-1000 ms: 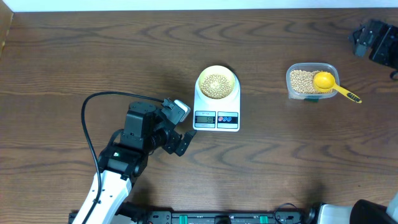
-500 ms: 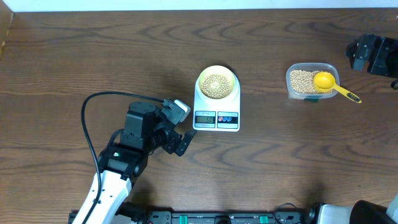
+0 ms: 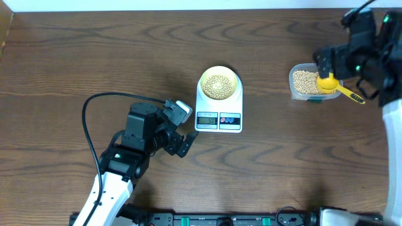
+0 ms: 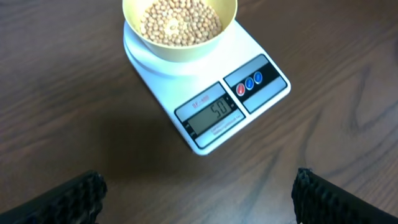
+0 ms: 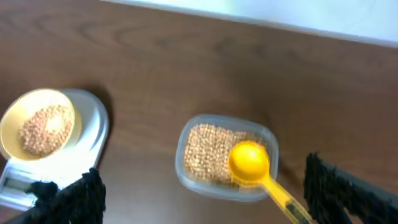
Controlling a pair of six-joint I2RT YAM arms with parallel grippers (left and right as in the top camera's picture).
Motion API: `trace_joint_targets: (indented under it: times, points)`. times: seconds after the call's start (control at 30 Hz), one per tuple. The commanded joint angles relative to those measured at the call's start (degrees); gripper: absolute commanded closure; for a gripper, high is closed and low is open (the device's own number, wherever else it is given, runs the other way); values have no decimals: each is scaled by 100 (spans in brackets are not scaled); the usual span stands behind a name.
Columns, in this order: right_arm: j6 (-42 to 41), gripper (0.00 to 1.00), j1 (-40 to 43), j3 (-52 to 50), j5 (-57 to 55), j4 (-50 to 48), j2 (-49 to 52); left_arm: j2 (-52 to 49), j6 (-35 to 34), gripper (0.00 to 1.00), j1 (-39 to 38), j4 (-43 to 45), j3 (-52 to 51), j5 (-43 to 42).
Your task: Scoop item into bowl and weigh 50g on scale
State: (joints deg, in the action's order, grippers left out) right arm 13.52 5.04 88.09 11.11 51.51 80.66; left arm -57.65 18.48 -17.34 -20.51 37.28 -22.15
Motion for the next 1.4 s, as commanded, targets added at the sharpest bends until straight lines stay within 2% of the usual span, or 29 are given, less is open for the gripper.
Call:
trace_joint_targets:
  times: [0.0,0.07,0.2,0.3,0.67,0.9,1.03,1.13,1.23,1.37]
  points:
    - [197,1,0,-896,-197,-651,-866,-7,79,2,24,2,17,33]
    - [197,1,0,-1773,-149,-1539,-1427,-7,79,2,24,2,17,33]
    - [197,1,0,-3012,-127,-2684,-2334,-7,79,3,24,2,17,33]
    - [197,1,-2,-4199,-133,-3558,-3386,-7,79,3,24,2,17,33]
    - [197,1,-463,-7429,-481,-5539,-6288,-7,79,2,24,2,17,33]
    - [173,1,-584,-8511,-476,-5694,-7549,-7,79,3,24,2,17,33]
    - [175,1,-588,-8780,-479,-5523,-8015,-7,79,2,24,4,17,33]
    - [175,1,-590,-8778,-481,-5362,-8039,-7,79,2,24,2,17,33]
    - [173,1,-590,-8778,-450,-4776,-8039,-7,79,2,24,2,17,33]
    - [-83,1,-588,-8778,-457,-4778,-8039,-7,79,2,24,2,17,33]
